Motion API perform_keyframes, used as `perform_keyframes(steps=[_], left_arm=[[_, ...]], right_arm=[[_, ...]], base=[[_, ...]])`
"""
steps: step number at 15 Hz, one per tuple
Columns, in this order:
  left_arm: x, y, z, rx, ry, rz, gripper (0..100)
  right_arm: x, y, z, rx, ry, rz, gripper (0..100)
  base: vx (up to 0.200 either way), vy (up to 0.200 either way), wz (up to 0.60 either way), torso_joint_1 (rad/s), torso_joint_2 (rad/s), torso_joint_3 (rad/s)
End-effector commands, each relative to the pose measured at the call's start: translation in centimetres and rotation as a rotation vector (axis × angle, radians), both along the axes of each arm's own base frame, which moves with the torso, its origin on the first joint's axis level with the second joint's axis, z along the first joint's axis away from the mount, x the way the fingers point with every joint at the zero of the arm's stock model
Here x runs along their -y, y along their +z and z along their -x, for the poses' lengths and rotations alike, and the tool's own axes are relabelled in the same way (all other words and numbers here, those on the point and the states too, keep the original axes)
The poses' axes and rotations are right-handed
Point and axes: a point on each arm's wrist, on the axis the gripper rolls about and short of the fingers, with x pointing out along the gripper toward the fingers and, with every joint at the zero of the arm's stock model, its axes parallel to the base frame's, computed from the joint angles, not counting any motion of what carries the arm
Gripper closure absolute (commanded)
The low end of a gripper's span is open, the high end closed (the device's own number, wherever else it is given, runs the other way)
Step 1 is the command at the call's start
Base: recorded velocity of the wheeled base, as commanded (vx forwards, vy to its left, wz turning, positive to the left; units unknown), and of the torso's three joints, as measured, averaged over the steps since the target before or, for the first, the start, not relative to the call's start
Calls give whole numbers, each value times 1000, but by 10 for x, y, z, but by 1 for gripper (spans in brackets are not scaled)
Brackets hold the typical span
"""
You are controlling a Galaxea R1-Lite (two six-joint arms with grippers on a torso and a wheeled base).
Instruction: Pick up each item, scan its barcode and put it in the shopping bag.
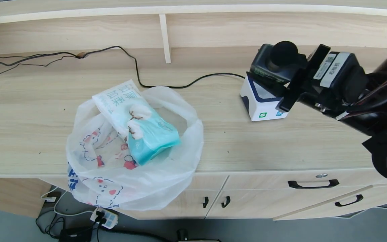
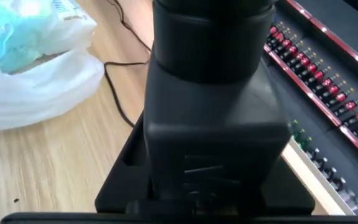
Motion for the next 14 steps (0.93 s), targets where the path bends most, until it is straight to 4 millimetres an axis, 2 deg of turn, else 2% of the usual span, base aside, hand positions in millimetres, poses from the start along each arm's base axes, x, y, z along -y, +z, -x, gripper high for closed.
perform_keyframes(steps=[1, 2, 5, 8, 12, 14], left_arm=[[0, 0, 0, -1, -1, -2, 0], [0, 0, 0, -1, -1, 0, 0], [0, 0, 0, -1, -1, -2, 0], [0, 0, 0, -1, 0, 2, 0], [0, 0, 0, -1, 0, 3, 0], [0, 0, 0, -2, 0, 5, 0]], right_arm=[[17, -20, -42, -3, -18, 69, 100], [26, -7, -52, 24, -38, 57, 100], [46, -1, -67, 16, -70, 63, 100], [47, 2, -67, 9, -69, 47, 100], [45, -5, -70, -16, -70, 48, 100], [39, -4, -61, -59, -38, 12, 100]], base=[[0, 0, 0, 0, 0, 0], [0, 0, 0, 0, 0, 0], [0, 0, 0, 0, 0, 0], [0, 0, 0, 0, 0, 0], [0, 0, 0, 0, 0, 0], [0, 0, 0, 0, 0, 0]])
